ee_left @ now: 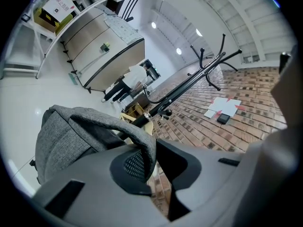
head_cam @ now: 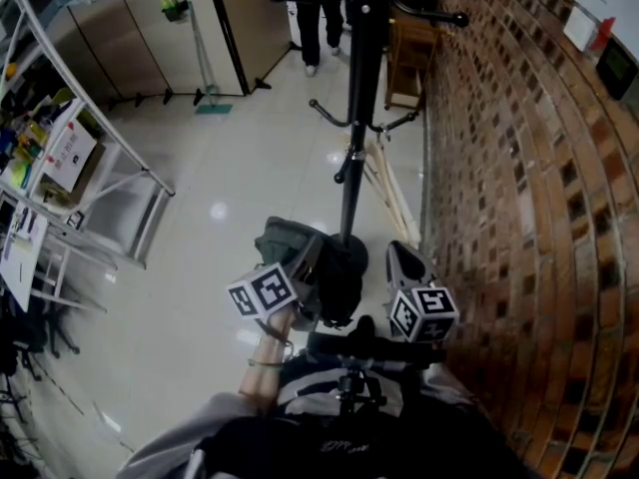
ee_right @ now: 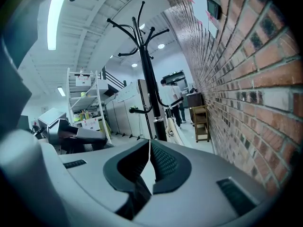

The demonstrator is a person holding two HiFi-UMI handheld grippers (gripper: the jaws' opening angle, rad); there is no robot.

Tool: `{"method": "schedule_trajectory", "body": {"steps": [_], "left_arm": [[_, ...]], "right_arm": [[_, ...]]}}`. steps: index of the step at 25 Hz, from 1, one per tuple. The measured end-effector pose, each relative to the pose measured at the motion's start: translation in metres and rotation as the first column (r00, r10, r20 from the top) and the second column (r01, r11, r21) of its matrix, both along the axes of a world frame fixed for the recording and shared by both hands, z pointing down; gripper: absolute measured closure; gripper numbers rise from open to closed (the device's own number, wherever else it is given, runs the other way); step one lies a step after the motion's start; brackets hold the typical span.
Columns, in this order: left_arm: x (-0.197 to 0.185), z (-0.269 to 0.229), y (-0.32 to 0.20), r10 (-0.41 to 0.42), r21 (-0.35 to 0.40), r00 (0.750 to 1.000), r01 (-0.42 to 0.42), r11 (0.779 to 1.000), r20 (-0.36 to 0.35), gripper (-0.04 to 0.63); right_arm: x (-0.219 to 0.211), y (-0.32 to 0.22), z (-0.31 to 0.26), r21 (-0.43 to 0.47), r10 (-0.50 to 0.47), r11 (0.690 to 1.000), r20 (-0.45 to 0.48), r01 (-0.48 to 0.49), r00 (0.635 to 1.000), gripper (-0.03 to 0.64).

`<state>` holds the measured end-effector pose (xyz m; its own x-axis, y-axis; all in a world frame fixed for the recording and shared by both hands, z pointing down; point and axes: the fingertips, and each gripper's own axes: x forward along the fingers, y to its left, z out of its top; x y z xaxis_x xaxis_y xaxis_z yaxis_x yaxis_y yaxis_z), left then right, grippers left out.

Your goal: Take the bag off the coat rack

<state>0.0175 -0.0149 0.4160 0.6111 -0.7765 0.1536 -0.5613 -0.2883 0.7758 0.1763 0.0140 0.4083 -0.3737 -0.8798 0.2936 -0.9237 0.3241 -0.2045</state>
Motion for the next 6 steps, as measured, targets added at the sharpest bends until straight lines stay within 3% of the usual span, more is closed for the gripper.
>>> {"method": "schedule_trajectory", "body": {"steps": [6], "left_arm": [[0.0047,0.0002,0.0017,-0.001,-0.015,1.000,0.001,1.000,0.006,0.552]], "right_arm": [[0.0021,-0.0012,-0.0040,0.007,-0.014,1.000,0.015,0.013,1.000,0.621]]}}
